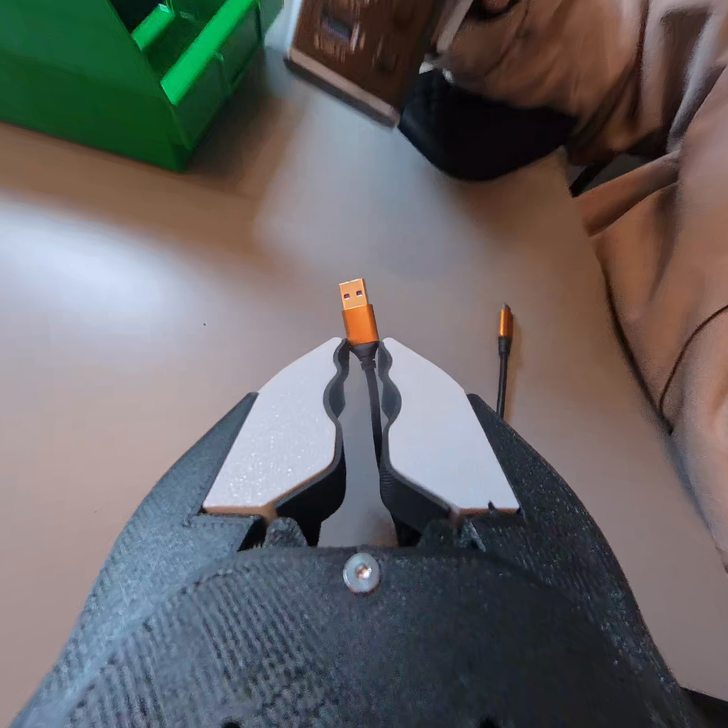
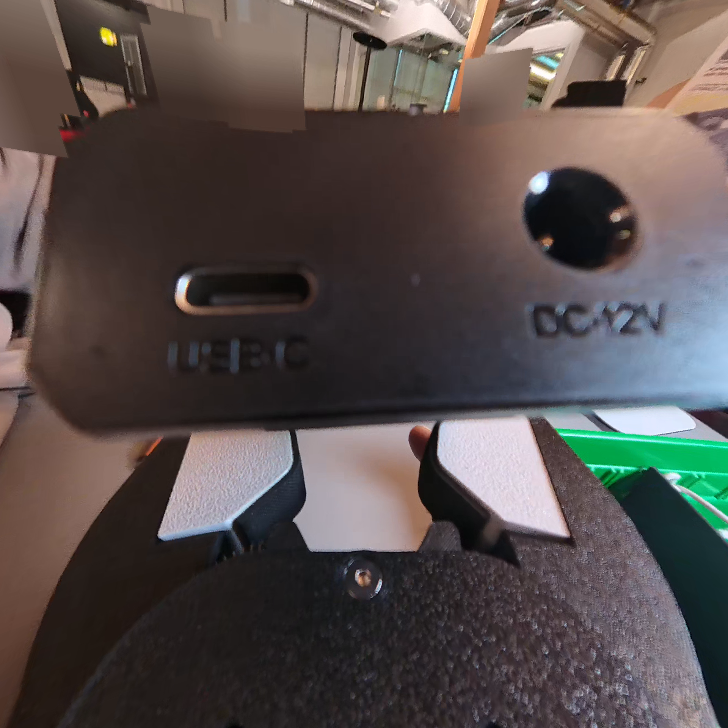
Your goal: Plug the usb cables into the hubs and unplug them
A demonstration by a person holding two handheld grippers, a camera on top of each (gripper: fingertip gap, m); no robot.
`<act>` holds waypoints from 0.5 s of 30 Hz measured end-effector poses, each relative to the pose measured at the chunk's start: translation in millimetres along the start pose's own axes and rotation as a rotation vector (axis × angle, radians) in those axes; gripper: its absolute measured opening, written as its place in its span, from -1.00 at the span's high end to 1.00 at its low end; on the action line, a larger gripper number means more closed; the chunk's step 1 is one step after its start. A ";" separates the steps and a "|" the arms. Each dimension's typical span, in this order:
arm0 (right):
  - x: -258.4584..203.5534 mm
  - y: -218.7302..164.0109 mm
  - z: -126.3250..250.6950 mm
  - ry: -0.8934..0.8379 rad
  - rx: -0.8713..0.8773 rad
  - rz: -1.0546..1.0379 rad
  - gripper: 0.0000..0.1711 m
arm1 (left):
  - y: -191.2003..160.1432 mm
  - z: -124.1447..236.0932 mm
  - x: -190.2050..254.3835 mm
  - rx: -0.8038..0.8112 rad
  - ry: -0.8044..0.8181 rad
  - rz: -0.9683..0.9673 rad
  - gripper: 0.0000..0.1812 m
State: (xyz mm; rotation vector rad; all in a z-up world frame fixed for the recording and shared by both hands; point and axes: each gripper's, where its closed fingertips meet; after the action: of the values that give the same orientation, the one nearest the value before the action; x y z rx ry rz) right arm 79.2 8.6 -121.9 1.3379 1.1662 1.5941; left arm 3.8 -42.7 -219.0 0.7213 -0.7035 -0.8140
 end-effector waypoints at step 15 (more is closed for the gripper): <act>-54.6 -25.6 -36.0 0.231 -0.144 -0.028 0.18 | 56.0 7.3 40.1 -0.193 0.196 -0.303 0.84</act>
State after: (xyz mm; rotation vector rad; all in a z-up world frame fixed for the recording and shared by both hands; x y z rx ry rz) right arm 53.5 -40.7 -164.8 1.0628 1.1743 1.8118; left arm 39.6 -50.6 -160.3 0.7301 -0.3365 -1.0555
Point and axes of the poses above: each gripper's, where its closed fingertips meet, z back along the fingers, y out of its top, x = y × z across the jaws, and after that the axes turned 7 degrees about z, right-handed
